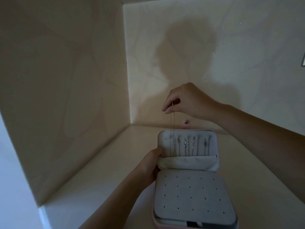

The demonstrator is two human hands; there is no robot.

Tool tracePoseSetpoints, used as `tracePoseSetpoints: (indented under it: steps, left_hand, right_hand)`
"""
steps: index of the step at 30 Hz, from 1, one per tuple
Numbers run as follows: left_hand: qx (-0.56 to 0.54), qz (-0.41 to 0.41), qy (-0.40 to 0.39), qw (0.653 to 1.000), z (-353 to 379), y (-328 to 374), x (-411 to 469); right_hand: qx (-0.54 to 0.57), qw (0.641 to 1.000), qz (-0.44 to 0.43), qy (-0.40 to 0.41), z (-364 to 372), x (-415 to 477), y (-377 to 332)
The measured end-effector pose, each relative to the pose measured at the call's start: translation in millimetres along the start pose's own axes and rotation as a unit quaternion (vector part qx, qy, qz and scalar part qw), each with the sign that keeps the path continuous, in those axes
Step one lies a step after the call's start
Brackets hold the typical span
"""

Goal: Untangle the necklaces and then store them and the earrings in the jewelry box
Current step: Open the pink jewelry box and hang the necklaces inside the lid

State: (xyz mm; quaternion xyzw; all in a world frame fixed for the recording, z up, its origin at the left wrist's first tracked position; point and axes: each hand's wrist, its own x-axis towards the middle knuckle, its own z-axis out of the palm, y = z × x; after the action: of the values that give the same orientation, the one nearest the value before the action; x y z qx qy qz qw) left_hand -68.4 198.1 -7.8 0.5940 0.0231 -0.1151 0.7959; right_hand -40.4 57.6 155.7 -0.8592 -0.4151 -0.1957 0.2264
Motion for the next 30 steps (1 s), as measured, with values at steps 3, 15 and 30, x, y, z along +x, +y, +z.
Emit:
tracePoseSetpoints:
  steps: [3, 15, 30]
  left_hand:
    - [-0.004, -0.002, -0.003, 1.000, 0, 2, 0]
    - [-0.005, 0.017, -0.013, 1.000, -1, 0, 2]
    - [0.000, 0.019, -0.015, 1.000, 0, 3, -2]
  right_hand:
    - [-0.004, 1.000, -0.006, -0.027, 7, -4, 1]
    - [-0.020, 0.998, -0.032, -0.046, 27, -21, 7]
    - [0.039, 0.992, 0.016, -0.121, 38, -30, 10]
